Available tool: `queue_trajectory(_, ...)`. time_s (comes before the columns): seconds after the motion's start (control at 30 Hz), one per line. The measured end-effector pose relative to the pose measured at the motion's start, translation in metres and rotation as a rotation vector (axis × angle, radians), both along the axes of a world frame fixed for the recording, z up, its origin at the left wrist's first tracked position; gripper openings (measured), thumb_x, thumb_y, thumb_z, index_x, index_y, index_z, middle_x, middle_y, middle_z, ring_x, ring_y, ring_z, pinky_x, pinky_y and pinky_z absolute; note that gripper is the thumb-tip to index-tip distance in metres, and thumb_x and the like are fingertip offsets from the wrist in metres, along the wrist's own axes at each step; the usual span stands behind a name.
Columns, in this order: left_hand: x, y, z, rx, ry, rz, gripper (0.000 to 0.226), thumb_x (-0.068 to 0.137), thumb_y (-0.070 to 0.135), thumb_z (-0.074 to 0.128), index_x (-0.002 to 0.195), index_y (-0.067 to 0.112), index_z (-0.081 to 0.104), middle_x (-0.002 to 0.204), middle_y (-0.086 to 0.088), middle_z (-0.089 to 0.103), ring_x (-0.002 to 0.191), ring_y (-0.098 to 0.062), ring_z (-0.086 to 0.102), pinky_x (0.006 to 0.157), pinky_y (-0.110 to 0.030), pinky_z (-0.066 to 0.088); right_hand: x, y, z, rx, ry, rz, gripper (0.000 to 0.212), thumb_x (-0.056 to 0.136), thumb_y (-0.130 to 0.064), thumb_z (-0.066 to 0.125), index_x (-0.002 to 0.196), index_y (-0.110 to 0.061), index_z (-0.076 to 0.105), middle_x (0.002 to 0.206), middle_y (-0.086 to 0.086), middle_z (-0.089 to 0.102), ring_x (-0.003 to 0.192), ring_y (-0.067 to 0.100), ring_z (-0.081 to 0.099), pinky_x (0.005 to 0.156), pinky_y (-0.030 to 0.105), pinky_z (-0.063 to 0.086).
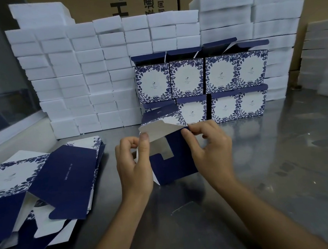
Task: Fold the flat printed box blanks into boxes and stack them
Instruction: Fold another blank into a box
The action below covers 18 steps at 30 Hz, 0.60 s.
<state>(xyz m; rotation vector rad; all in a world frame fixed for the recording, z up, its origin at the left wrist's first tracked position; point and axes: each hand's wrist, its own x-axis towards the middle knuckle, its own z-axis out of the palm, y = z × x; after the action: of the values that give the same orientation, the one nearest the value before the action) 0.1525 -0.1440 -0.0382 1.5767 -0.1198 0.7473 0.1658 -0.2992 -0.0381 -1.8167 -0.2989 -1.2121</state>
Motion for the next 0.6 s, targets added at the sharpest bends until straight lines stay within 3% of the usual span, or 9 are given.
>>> queue_trajectory(0.13,0.0,0.001,0.0,-0.005,0.014,0.012,0.038,0.082,0.066,0.046,0.079,0.028,0.049,0.089,0.003,0.052,0.082,-0.008,0.048,0.068,-0.011,0.036,0.0,-0.002,0.001,-0.002,-0.022,0.019,0.009,0.089,-0.004,0.072,0.08,-0.003,0.071,0.078,0.002,0.063,0.073,0.008,0.055,0.067,0.012,0.04)
queue_trajectory(0.23,0.001,0.001,0.0,-0.016,0.027,0.021,0.036,0.084,0.063,0.046,0.079,0.028,0.049,0.09,0.004,0.053,0.083,-0.008,0.048,0.07,-0.017,0.037,0.0,-0.002,0.002,0.011,-0.009,0.035,0.006,0.089,-0.004,0.073,0.083,-0.003,0.073,0.08,0.001,0.065,0.075,0.003,0.057,0.071,0.008,0.039)
queue_trajectory(0.3,0.001,0.002,-0.001,-0.045,0.04,0.041,0.036,0.088,0.062,0.046,0.079,0.027,0.049,0.089,0.006,0.053,0.082,-0.009,0.049,0.071,-0.021,0.038,0.0,0.0,0.001,0.01,0.027,0.073,0.006,0.09,-0.006,0.073,0.094,-0.004,0.076,0.088,0.001,0.068,0.081,-0.002,0.058,0.076,0.008,0.041)
queue_trajectory(0.4,0.006,0.008,-0.003,-0.164,0.093,0.082,0.035,0.097,0.057,0.044,0.082,0.027,0.052,0.09,0.007,0.057,0.084,-0.012,0.053,0.074,-0.029,0.042,-0.002,0.005,-0.004,-0.031,0.08,0.144,0.022,0.091,-0.013,0.073,0.112,-0.006,0.074,0.106,-0.001,0.069,0.097,0.002,0.062,0.088,0.016,0.048)
queue_trajectory(0.5,0.01,0.012,-0.002,-0.329,0.158,0.049,0.031,0.096,0.061,0.041,0.08,0.041,0.058,0.097,0.009,0.062,0.098,-0.018,0.059,0.089,-0.036,0.047,-0.004,0.008,-0.01,-0.054,0.19,0.174,0.037,0.094,-0.031,0.068,0.129,-0.017,0.067,0.129,-0.004,0.064,0.119,0.009,0.058,0.102,0.029,0.048)
queue_trajectory(0.6,0.006,0.009,0.003,-0.345,0.172,0.015,0.037,0.095,0.061,0.042,0.063,0.057,0.059,0.083,0.02,0.056,0.089,-0.01,0.055,0.091,-0.036,0.044,-0.004,0.007,-0.01,0.006,0.242,0.195,0.046,0.095,-0.038,0.065,0.138,-0.024,0.06,0.142,-0.007,0.057,0.131,0.005,0.051,0.109,0.031,0.044)
